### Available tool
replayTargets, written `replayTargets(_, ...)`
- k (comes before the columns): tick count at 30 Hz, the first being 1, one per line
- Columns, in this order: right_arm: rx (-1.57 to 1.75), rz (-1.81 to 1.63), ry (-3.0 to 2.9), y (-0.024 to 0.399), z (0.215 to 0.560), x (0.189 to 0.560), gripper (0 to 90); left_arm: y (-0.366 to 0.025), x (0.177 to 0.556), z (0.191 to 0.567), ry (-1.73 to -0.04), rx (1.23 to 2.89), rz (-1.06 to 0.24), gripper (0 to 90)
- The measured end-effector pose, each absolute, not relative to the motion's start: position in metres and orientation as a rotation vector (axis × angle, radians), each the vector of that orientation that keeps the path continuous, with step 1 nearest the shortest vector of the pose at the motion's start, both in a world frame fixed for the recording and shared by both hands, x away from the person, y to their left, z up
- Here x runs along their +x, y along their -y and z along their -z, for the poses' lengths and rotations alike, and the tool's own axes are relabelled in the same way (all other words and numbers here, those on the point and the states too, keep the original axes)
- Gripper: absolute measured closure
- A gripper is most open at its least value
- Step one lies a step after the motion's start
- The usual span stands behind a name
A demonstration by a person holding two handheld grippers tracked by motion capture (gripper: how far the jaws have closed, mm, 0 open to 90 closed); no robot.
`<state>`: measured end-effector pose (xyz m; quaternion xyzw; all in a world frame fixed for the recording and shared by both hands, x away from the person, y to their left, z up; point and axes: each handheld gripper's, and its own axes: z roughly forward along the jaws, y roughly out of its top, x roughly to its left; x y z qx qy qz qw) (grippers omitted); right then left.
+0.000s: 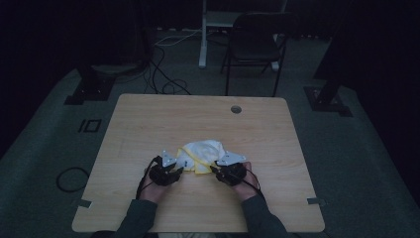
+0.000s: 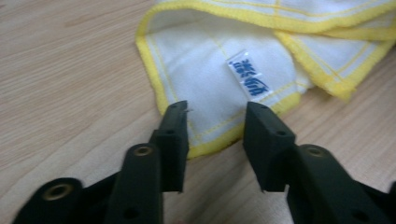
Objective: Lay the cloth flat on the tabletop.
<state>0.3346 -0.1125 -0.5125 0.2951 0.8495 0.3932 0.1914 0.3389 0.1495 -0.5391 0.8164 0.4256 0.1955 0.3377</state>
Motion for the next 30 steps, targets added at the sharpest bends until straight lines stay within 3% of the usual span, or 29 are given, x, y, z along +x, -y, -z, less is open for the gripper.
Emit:
replayTargets(7,0.838,-1.103,-2.399,0.108,0.516,0.339,68.1,-0.154,0.346,0.537,-1.129,2.115,-0.502,87.2)
replayTargets(16,0.839,-1.08,-2.42,0.103,0.522,0.344,69.1,-0.161,0.354,0.53,-1.14,2.088,-0.542,89.5)
replayTargets(20,0.842,-1.053,-2.426,0.101,0.522,0.347,75.0,-0.164,0.361,0.526,-1.148,2.074,-0.555,89.8)
replayTargets(24,0.822,-1.044,-2.43,0.1,0.519,0.351,87.0,-0.167,0.369,0.522,-1.157,2.068,-0.567,90.0)
replayTargets(30,0.827,-1.061,-2.41,0.103,0.515,0.351,89.0,-0.173,0.377,0.516,-1.174,2.043,-0.585,90.0)
